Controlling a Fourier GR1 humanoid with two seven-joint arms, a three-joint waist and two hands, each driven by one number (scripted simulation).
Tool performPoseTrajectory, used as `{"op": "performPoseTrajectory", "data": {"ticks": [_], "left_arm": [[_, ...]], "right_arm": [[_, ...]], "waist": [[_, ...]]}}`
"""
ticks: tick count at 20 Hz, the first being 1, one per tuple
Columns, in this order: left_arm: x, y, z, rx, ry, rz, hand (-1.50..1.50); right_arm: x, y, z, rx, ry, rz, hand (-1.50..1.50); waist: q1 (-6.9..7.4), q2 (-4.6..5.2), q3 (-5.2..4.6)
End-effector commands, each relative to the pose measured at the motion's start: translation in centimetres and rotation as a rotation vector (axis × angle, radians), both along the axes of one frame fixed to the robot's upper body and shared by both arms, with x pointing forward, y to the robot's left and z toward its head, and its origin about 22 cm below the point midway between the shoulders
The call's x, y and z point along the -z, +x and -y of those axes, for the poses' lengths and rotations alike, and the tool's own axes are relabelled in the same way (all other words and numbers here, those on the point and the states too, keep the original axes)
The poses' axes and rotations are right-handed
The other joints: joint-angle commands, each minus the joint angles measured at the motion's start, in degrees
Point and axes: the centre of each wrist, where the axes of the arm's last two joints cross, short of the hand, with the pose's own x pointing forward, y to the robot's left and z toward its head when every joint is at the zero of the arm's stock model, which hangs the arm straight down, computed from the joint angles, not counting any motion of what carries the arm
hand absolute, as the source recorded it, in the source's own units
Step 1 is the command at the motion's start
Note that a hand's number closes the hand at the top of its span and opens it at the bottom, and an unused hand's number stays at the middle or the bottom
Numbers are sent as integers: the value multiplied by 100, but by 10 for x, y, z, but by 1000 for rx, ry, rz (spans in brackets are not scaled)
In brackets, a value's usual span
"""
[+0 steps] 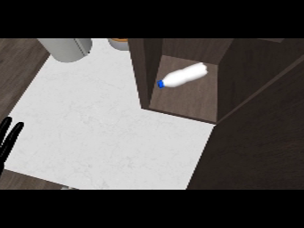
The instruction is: Pick up the bottled water, place it into the cabinet and close the cabinet
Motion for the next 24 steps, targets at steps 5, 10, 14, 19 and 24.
{"op": "performPoseTrajectory", "data": {"ticks": [5,10,14,19,24], "left_arm": [[-1,0,-6,24,14,-7,-150],[-5,3,-12,22,21,-3,-150],[-5,3,-17,10,32,-3,-150],[-9,5,-18,21,23,10,-150],[-11,8,-22,15,28,19,-150]], "right_arm": [[-17,9,-15,-177,-84,122,150],[-16,12,-17,-195,-107,119,150],[-21,16,-15,-205,-131,156,150],[-18,20,-16,-174,-93,137,150],[-11,20,-18,-188,-52,73,150]], "waist": [[246,8,-40],[177,-1,-47],[165,-9,-55],[135,17,-41],[184,148,-42]]}}
